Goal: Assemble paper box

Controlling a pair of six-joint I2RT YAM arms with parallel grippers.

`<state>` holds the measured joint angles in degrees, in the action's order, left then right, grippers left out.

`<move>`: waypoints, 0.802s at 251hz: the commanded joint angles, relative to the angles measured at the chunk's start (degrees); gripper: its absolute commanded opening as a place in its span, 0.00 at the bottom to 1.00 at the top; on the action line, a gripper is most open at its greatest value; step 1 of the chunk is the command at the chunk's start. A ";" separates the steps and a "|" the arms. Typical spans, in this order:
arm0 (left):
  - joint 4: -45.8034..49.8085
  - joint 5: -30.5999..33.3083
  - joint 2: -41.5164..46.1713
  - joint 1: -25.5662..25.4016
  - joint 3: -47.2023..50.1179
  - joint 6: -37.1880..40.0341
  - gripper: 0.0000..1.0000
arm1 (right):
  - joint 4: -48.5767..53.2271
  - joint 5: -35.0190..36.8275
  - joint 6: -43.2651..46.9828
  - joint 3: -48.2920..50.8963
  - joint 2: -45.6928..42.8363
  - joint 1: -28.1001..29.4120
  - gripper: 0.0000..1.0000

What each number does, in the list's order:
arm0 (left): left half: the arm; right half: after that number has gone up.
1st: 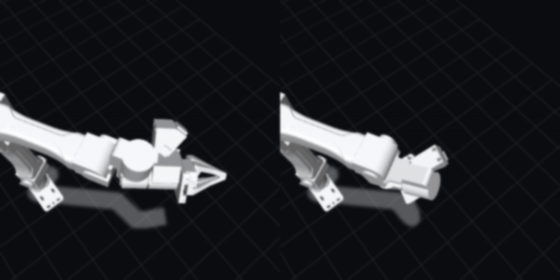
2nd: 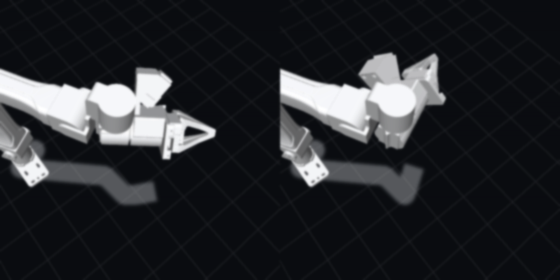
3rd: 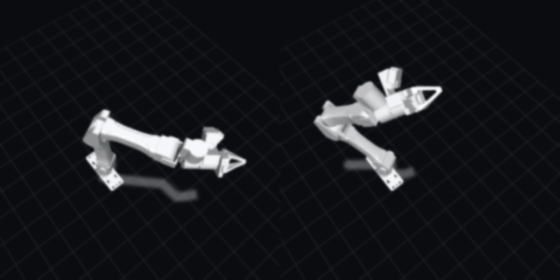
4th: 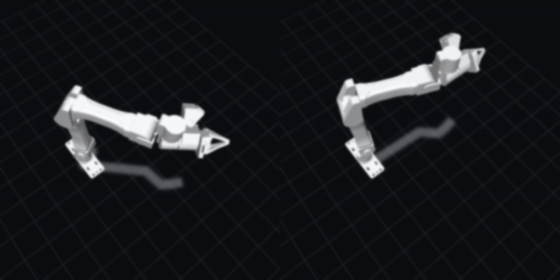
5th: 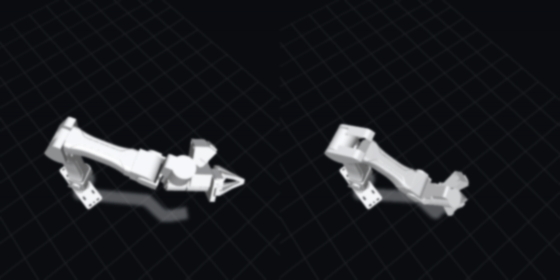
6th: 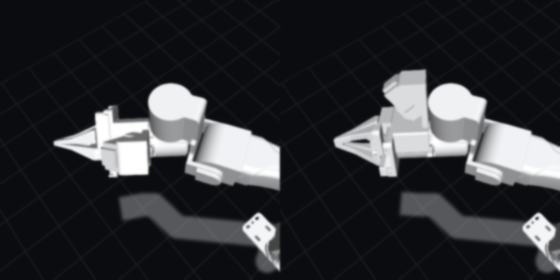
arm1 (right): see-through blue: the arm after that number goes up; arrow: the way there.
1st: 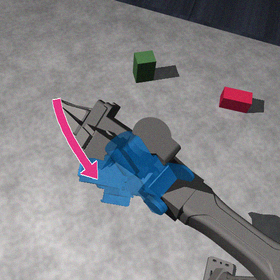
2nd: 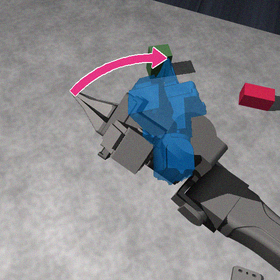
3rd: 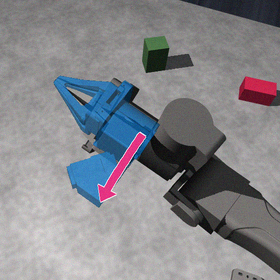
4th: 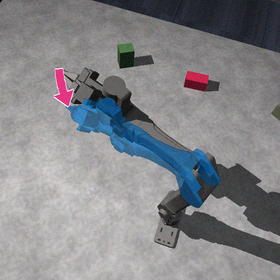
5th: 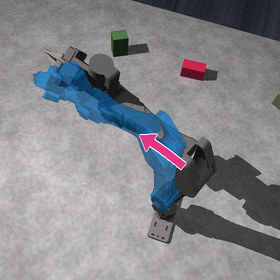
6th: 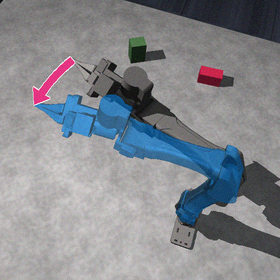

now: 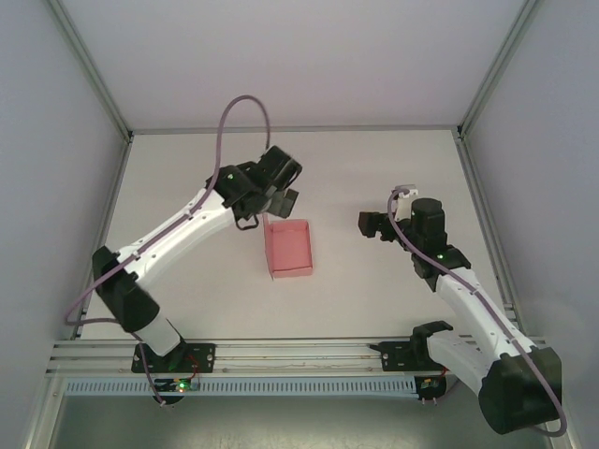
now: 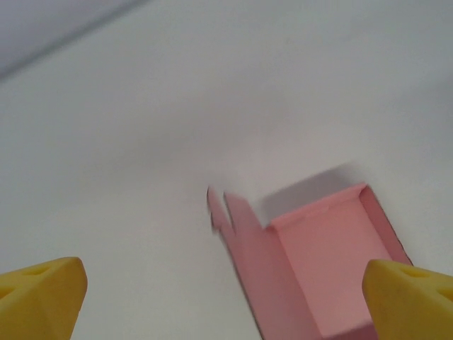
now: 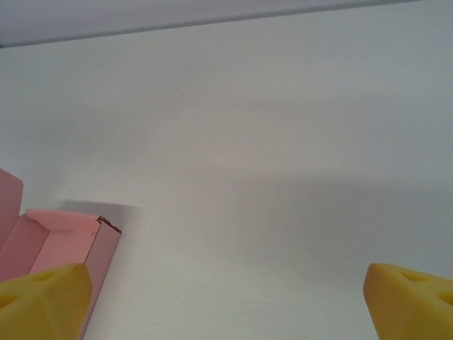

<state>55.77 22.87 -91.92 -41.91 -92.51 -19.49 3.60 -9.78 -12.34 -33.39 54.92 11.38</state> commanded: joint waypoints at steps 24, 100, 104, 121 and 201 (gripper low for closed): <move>2.52 -6.28 -0.44 -0.48 5.81 -17.59 1.00 | -1.77 1.30 -1.51 -2.07 2.95 -0.13 0.98; -0.55 -12.98 -5.77 0.85 4.91 -14.34 0.44 | -0.73 3.17 -0.89 -1.44 2.24 -0.13 0.98; -0.80 -13.32 -5.98 0.93 4.90 -13.91 0.41 | -0.74 3.36 -0.72 -1.36 2.02 -0.14 0.98; -0.87 -12.62 -6.81 1.39 4.14 -12.19 0.19 | -0.71 3.79 -0.50 -1.14 1.19 -0.21 0.98; -12.79 -28.78 -4.68 4.19 6.36 39.30 0.00 | -1.10 0.54 3.83 -0.39 -0.02 -0.21 0.98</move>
<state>49.39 3.88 -98.78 -38.81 -87.22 -9.91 3.18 -6.98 -11.57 -33.82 55.42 11.35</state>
